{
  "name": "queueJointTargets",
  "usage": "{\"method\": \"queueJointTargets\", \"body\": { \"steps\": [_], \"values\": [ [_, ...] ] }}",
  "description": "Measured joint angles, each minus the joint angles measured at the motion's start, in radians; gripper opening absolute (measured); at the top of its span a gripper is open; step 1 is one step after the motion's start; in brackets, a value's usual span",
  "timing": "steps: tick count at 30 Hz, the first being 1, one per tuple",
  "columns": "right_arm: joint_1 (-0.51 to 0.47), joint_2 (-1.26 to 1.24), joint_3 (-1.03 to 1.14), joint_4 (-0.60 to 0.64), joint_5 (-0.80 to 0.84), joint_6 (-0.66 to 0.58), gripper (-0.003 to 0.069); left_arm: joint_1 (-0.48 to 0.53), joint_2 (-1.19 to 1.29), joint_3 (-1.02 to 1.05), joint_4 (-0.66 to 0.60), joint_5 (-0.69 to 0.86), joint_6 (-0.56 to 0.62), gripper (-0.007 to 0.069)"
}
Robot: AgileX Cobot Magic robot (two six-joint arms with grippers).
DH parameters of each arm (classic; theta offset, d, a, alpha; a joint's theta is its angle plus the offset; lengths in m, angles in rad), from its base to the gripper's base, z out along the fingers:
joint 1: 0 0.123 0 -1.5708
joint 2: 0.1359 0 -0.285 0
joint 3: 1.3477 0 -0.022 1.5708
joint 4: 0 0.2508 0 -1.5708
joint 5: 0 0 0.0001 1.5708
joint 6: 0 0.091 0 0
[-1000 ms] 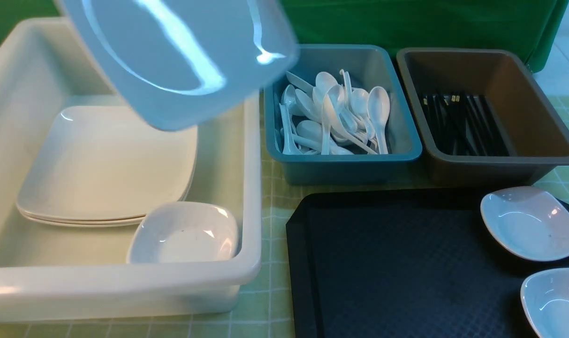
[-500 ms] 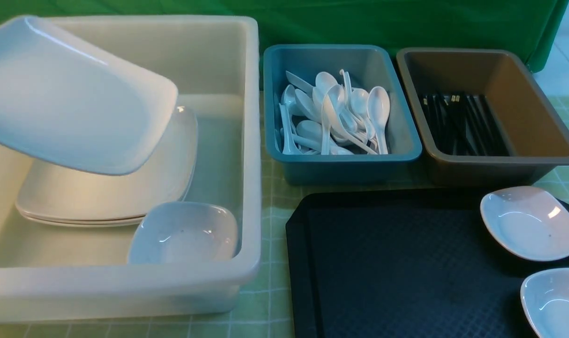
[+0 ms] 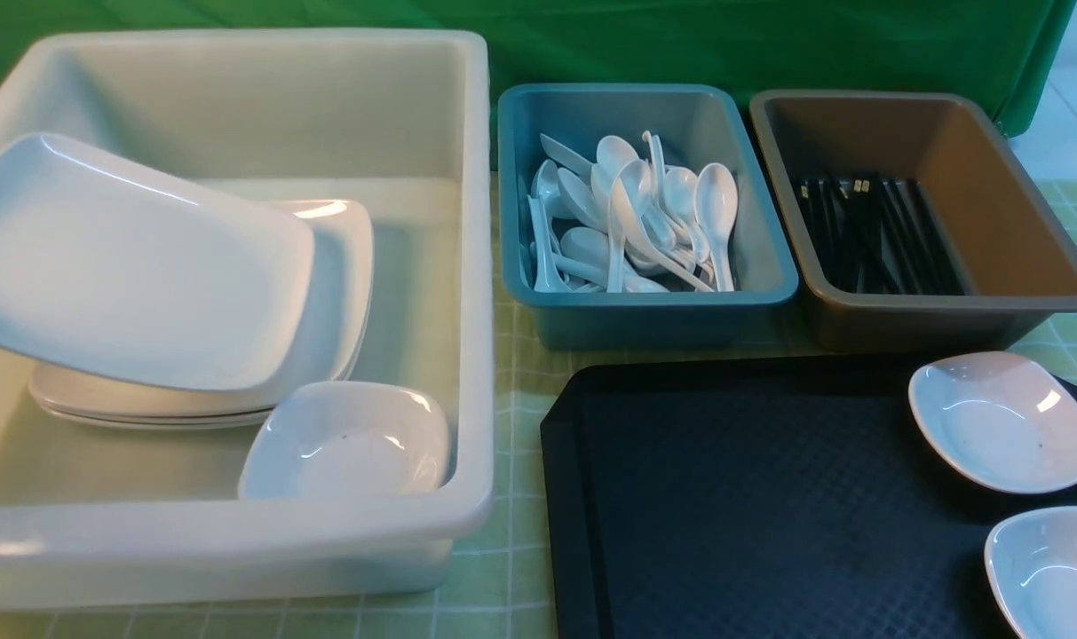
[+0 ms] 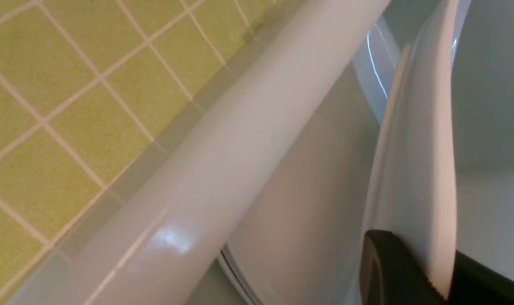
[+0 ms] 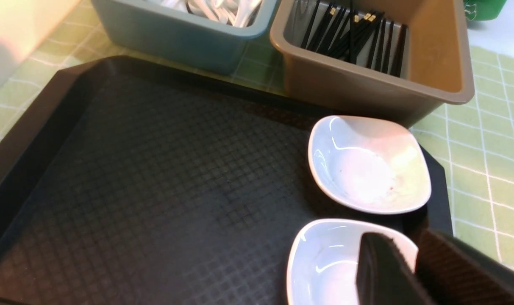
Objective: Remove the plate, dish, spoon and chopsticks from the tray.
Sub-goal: Use the left arm to put the plate into the large storage box on the left
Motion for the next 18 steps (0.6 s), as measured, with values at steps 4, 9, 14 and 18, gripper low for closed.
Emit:
{"method": "queueJointTargets", "body": {
  "steps": [4, 9, 14, 18],
  "values": [
    [0.000, 0.000, 0.000, 0.000, 0.000, 0.000, 0.0132, -0.024, 0.018, 0.000, -0.011, -0.005, 0.006, 0.0011],
    [0.000, 0.000, 0.000, 0.000, 0.000, 0.000, 0.0135, -0.087, 0.057, 0.000, -0.019, -0.023, 0.005, 0.0011],
    [0.000, 0.000, 0.000, 0.000, 0.000, 0.000, 0.0136, -0.144, 0.085, 0.000, -0.031, -0.095, 0.000, 0.0008],
    [0.000, 0.000, 0.000, 0.000, 0.000, 0.000, 0.0137, -0.150, 0.092, 0.000, -0.031, -0.130, 0.000, 0.0008]
  ]
}}
